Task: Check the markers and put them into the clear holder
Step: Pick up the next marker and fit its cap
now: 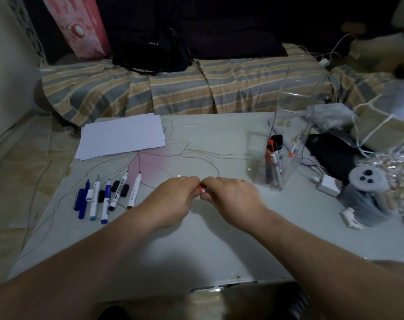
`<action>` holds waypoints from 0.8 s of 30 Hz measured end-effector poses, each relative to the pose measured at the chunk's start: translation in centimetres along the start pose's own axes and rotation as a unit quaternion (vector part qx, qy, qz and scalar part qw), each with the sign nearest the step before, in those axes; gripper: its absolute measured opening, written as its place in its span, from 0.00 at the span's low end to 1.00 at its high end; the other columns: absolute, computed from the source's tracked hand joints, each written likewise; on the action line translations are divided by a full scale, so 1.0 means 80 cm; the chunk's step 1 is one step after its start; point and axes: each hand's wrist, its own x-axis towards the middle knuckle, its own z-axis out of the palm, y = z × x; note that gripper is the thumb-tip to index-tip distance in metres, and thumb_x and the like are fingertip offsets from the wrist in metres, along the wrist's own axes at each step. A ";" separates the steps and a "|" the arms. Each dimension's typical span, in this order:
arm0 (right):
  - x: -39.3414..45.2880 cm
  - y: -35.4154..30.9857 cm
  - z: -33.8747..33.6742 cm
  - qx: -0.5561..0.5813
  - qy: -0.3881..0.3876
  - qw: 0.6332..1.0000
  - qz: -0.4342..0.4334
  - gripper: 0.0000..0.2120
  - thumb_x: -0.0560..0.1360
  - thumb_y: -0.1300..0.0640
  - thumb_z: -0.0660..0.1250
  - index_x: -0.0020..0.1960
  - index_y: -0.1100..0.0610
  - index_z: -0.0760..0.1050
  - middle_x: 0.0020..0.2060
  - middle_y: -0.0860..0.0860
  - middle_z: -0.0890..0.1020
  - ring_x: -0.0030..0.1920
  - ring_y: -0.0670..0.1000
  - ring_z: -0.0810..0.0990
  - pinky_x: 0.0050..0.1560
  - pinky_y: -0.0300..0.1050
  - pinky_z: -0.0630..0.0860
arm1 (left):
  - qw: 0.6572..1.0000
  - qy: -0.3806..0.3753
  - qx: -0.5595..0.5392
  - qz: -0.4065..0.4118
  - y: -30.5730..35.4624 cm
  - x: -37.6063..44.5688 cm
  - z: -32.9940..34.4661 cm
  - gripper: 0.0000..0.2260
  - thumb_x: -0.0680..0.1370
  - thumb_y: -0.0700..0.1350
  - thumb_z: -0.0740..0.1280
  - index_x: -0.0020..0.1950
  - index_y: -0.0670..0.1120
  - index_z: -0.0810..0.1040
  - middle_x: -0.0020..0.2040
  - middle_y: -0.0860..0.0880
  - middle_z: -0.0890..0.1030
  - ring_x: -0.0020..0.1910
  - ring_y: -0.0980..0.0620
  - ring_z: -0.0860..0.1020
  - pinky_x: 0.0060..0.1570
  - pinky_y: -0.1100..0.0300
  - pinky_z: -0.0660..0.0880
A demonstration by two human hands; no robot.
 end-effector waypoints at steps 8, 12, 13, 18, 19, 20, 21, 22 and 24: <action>0.029 0.021 -0.061 0.224 0.011 0.972 0.064 0.12 0.83 0.52 0.59 0.66 0.46 0.71 0.40 0.45 0.81 0.50 0.50 0.72 0.49 0.44 0.70 | 0.869 0.152 -0.459 -0.100 0.055 0.040 -0.018 0.16 0.80 0.53 0.66 0.44 0.41 0.77 0.31 0.47 0.71 0.32 0.49 0.68 0.34 0.54 0.65; 0.033 0.070 -0.117 0.238 0.157 0.948 0.139 0.14 0.83 0.56 0.61 0.67 0.46 0.73 0.43 0.44 0.80 0.48 0.49 0.74 0.47 0.44 0.70 | 0.927 0.097 -0.357 -0.066 0.066 0.050 0.008 0.09 0.80 0.52 0.68 0.43 0.49 0.80 0.32 0.51 0.76 0.32 0.55 0.70 0.35 0.58 0.70; 0.031 0.086 -0.129 0.266 0.199 0.928 0.173 0.13 0.83 0.57 0.62 0.66 0.46 0.73 0.47 0.43 0.79 0.48 0.47 0.77 0.48 0.43 0.74 | 0.950 0.073 -0.300 -0.052 0.064 0.049 0.016 0.08 0.79 0.53 0.69 0.43 0.51 0.81 0.34 0.52 0.78 0.33 0.57 0.71 0.38 0.59 0.71; 0.007 0.157 -0.139 0.180 0.201 0.923 0.274 0.12 0.81 0.56 0.67 0.63 0.49 0.73 0.51 0.45 0.80 0.48 0.41 0.79 0.54 0.48 0.80 | 0.991 -0.048 -0.126 0.013 0.060 0.045 0.036 0.09 0.76 0.59 0.65 0.47 0.57 0.81 0.40 0.57 0.81 0.42 0.58 0.77 0.46 0.58 0.76; 0.003 0.162 -0.132 0.146 0.175 0.935 0.271 0.13 0.80 0.56 0.67 0.63 0.49 0.72 0.51 0.46 0.80 0.47 0.43 0.79 0.53 0.51 0.81 | 0.992 -0.061 -0.108 0.015 0.057 0.045 0.038 0.10 0.76 0.60 0.64 0.48 0.57 0.80 0.41 0.57 0.80 0.43 0.58 0.77 0.46 0.59 0.76; 0.001 0.164 -0.124 0.120 0.153 0.945 0.261 0.14 0.80 0.56 0.66 0.64 0.49 0.70 0.52 0.48 0.81 0.47 0.47 0.80 0.52 0.54 0.81 | 0.993 -0.071 -0.097 0.015 0.054 0.045 0.040 0.11 0.75 0.61 0.63 0.48 0.58 0.80 0.41 0.58 0.80 0.43 0.59 0.77 0.46 0.59 0.76; 0.000 0.164 -0.116 0.098 0.134 0.954 0.250 0.16 0.81 0.57 0.65 0.66 0.47 0.67 0.53 0.50 0.82 0.48 0.51 0.81 0.50 0.57 0.80 | 0.993 -0.077 -0.089 0.015 0.051 0.045 0.041 0.11 0.75 0.62 0.63 0.49 0.59 0.80 0.41 0.58 0.80 0.43 0.59 0.77 0.46 0.59 0.76; 0.000 0.164 -0.108 0.074 0.120 0.961 0.239 0.19 0.81 0.57 0.65 0.68 0.46 0.65 0.54 0.51 0.83 0.49 0.54 0.80 0.50 0.58 0.79 | 0.993 -0.082 -0.084 0.016 0.049 0.045 0.042 0.10 0.75 0.61 0.63 0.49 0.59 0.80 0.41 0.59 0.80 0.43 0.59 0.77 0.46 0.60 0.76; -0.002 0.162 -0.095 0.025 0.102 0.970 0.221 0.21 0.81 0.57 0.63 0.70 0.44 0.62 0.53 0.52 0.83 0.52 0.57 0.77 0.50 0.57 0.77 | 0.993 -0.084 -0.078 0.017 0.049 0.044 0.041 0.08 0.76 0.60 0.65 0.49 0.59 0.80 0.41 0.59 0.79 0.43 0.60 0.76 0.46 0.60 0.76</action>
